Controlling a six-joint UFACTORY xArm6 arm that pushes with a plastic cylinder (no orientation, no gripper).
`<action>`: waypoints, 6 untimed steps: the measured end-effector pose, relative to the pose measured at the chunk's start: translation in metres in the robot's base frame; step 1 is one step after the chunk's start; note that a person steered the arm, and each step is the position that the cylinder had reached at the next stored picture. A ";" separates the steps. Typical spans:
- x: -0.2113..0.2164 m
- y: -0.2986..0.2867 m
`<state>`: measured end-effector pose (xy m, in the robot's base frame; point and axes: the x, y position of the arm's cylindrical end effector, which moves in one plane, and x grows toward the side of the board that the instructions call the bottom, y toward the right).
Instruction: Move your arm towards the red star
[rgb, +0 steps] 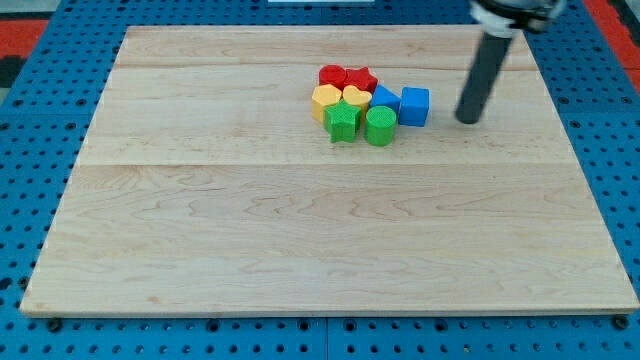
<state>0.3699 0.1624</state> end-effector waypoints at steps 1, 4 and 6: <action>-0.007 -0.001; -0.014 -0.042; -0.042 0.022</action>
<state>0.3281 0.1849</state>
